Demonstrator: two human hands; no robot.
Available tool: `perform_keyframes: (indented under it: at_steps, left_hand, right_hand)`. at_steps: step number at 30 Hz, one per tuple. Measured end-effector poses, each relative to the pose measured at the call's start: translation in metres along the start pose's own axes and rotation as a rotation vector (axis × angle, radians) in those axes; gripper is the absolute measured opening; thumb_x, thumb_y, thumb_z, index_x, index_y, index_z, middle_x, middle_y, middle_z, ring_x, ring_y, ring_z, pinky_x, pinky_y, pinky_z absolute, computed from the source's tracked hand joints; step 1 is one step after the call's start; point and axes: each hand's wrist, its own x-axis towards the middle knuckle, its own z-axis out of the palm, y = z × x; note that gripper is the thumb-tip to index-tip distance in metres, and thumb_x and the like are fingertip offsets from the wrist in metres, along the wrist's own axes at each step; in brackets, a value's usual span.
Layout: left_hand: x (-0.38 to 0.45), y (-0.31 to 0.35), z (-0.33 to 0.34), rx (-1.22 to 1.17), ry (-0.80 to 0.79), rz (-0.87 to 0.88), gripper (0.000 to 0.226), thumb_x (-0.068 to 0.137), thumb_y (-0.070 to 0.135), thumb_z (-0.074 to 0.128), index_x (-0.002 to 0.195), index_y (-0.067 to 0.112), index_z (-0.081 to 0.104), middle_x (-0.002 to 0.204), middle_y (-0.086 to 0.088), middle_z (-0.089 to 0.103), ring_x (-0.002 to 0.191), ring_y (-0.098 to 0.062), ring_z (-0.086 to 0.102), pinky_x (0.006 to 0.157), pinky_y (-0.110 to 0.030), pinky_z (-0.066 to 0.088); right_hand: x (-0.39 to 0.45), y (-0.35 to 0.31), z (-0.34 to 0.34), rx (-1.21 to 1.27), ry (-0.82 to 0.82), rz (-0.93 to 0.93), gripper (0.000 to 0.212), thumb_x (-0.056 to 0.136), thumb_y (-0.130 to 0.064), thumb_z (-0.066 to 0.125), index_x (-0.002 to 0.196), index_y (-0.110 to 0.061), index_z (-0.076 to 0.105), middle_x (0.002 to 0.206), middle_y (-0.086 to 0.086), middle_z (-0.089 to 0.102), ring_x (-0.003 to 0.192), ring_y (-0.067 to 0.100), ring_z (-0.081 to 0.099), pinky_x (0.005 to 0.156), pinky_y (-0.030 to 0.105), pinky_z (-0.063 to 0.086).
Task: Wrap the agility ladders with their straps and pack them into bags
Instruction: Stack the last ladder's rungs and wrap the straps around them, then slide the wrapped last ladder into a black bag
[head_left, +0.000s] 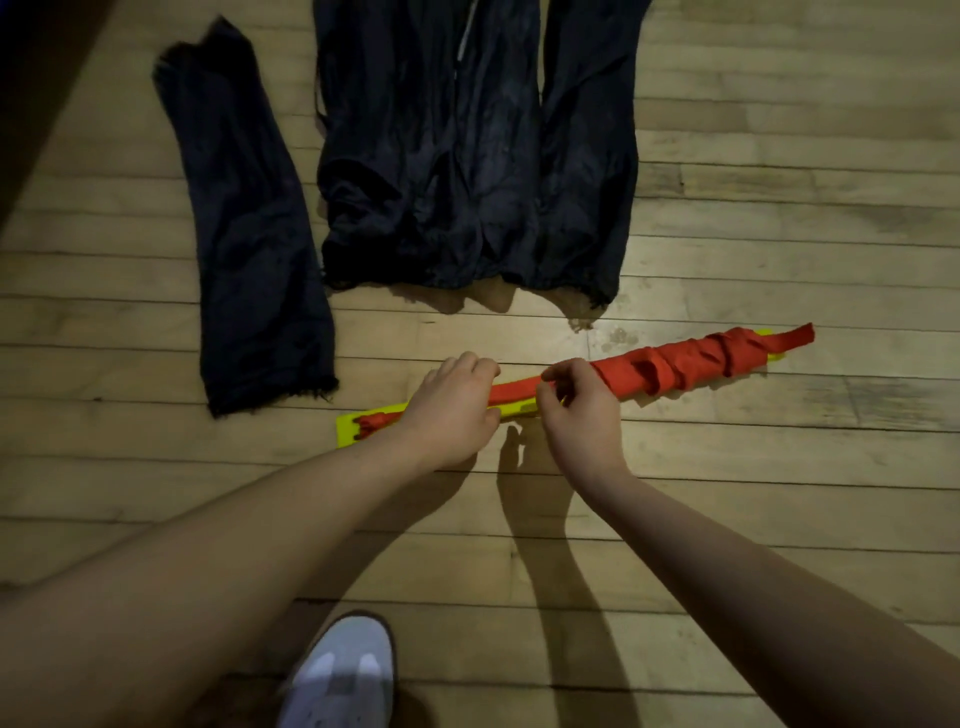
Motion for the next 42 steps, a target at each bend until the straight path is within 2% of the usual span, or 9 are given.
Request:
perform_keyframes:
  at_steps: [4, 7, 13, 20, 26, 31, 36, 39, 42]
  left_hand:
    - [-0.028, -0.035, -0.021, -0.091, 0.030, -0.122, 0.043, 0.095, 0.025, 0.054, 0.135, 0.015, 0.045, 0.127, -0.003, 0.051, 0.113, -0.021, 0.052, 0.095, -0.036, 0.046]
    - [-0.049, -0.070, -0.032, -0.112, 0.064, -0.183, 0.039, 0.096, 0.025, 0.053, 0.133, 0.015, 0.047, 0.125, -0.002, 0.052, 0.108, -0.020, 0.054, 0.090, -0.036, 0.048]
    - [-0.066, -0.141, -0.035, -0.074, 0.166, -0.346, 0.033, 0.095, 0.018, 0.050, 0.128, 0.012, 0.049, 0.126, -0.007, 0.044, 0.116, -0.025, 0.042, 0.098, -0.037, 0.040]
    - [-0.071, -0.192, -0.028, 0.042, 0.145, -0.397, 0.056, 0.095, 0.017, 0.051, 0.145, 0.014, 0.028, 0.152, -0.010, 0.021, 0.137, -0.030, 0.022, 0.112, -0.040, 0.025]
    - [-0.074, -0.204, -0.016, 0.100, 0.112, -0.314, 0.034, 0.094, 0.003, 0.047, 0.127, 0.010, 0.051, 0.134, -0.007, 0.045, 0.119, -0.025, 0.042, 0.093, -0.033, 0.039]
    - [-0.075, -0.198, -0.017, -0.001, 0.161, -0.318, 0.022, 0.096, 0.008, 0.047, 0.115, 0.010, 0.059, 0.120, -0.007, 0.054, 0.109, -0.024, 0.048, 0.086, -0.034, 0.044]
    - [-0.083, -0.180, -0.026, -0.268, 0.231, -0.294, 0.014, 0.098, 0.011, 0.046, 0.111, 0.012, 0.050, 0.102, -0.005, 0.059, 0.089, -0.023, 0.059, 0.076, -0.043, 0.051]
    - [-0.089, -0.172, -0.035, -0.258, 0.256, -0.224, 0.013, 0.095, 0.004, 0.043, 0.097, 0.015, 0.036, 0.084, -0.003, 0.050, 0.069, -0.023, 0.051, 0.060, -0.042, 0.044]
    - [-0.093, -0.166, -0.041, -0.120, 0.235, -0.077, 0.017, 0.092, 0.000, 0.043, 0.092, 0.016, 0.036, 0.089, -0.001, 0.042, 0.069, -0.018, 0.041, 0.058, -0.032, 0.032]
  right_hand:
    - [-0.002, -0.025, 0.033, -0.089, -0.139, -0.120, 0.013, 0.090, -0.013, 0.060, 0.102, -0.011, 0.061, 0.085, -0.003, 0.057, 0.078, 0.015, 0.054, 0.066, 0.030, 0.041]
    - [-0.005, -0.045, 0.064, -0.200, -0.273, -0.211, 0.018, 0.090, -0.016, 0.060, 0.107, -0.011, 0.062, 0.098, 0.000, 0.056, 0.083, 0.016, 0.054, 0.073, 0.031, 0.046]
    - [-0.003, -0.079, 0.124, -0.359, -0.517, -0.393, 0.028, 0.093, -0.020, 0.058, 0.120, -0.014, 0.058, 0.122, 0.003, 0.053, 0.084, 0.020, 0.058, 0.078, 0.034, 0.046]
    - [0.006, -0.095, 0.172, -0.493, -0.730, -0.477, 0.064, 0.091, -0.007, 0.053, 0.149, -0.018, 0.029, 0.151, 0.003, 0.035, 0.130, 0.023, 0.044, 0.102, 0.037, 0.042]
    - [0.006, -0.087, 0.187, -0.690, -0.582, -0.552, 0.041, 0.093, -0.006, 0.050, 0.132, -0.015, 0.049, 0.117, 0.010, 0.052, 0.107, 0.029, 0.053, 0.084, 0.036, 0.048]
    - [-0.003, -0.085, 0.176, -0.765, -0.506, -0.619, 0.015, 0.092, -0.007, 0.051, 0.104, -0.011, 0.059, 0.104, 0.008, 0.053, 0.090, 0.029, 0.055, 0.065, 0.030, 0.038]
    - [-0.012, -0.090, 0.155, -0.491, -0.421, -0.440, 0.014, 0.090, 0.000, 0.048, 0.102, -0.006, 0.051, 0.114, 0.010, 0.047, 0.084, 0.034, 0.055, 0.066, 0.045, 0.047]
    - [-0.016, -0.099, 0.139, -0.280, -0.356, -0.328, 0.014, 0.093, 0.002, 0.042, 0.099, -0.010, 0.048, 0.102, 0.010, 0.057, 0.085, 0.030, 0.055, 0.069, 0.043, 0.046]
    - [-0.020, -0.107, 0.127, -0.156, -0.294, -0.276, 0.015, 0.097, -0.002, 0.037, 0.096, -0.014, 0.045, 0.093, 0.006, 0.060, 0.079, 0.023, 0.055, 0.066, 0.040, 0.045]
